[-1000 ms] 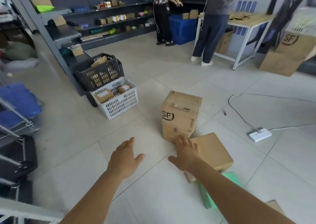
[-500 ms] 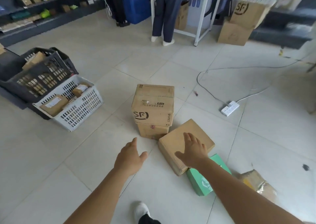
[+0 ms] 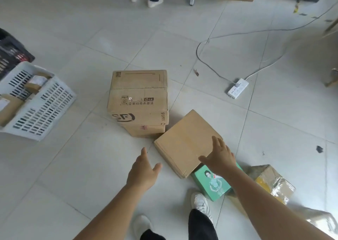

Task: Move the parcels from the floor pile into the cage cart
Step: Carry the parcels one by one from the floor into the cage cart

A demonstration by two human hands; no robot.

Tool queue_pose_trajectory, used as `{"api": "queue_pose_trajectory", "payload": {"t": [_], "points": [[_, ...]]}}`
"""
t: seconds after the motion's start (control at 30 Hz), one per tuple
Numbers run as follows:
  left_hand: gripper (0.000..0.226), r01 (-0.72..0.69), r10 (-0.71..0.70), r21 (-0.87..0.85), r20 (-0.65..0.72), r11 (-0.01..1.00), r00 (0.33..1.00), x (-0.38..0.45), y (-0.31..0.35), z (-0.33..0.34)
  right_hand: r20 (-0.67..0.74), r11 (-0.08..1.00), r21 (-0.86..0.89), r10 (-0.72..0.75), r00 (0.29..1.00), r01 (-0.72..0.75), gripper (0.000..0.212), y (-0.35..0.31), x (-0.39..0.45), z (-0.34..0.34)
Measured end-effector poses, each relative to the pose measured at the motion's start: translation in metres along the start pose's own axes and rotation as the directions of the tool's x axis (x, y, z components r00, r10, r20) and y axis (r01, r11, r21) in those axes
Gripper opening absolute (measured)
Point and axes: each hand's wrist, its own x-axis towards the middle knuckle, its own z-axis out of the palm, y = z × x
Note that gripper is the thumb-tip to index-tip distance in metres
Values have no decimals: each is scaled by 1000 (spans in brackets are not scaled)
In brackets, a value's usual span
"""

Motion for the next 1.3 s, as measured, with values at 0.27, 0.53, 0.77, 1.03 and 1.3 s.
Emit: {"api": "queue_pose_trajectory", "payload": {"t": [0.27,0.53,0.77,1.03,1.3], "points": [[87,182,-182,-81,10,980,983,107,24,105,92,999,-34,17,996,-14,102,75,152,31],[95,344,-339,-174,57,923,939,204,12,199,181,990,-139,-7,983,33,112,119,278,92],[104,483,-477,-295,97,824,874,266,-15,258,168,991,-134,24,986,-2,121,142,363,142],[113,489,-534,-481,50,728,844,288,-35,309,196,997,-24,82,977,-79,134,152,410,169],[113,448,-578,-621,-10,643,816,267,-57,317,148,1000,-15,18,989,-16,125,145,379,176]]}}
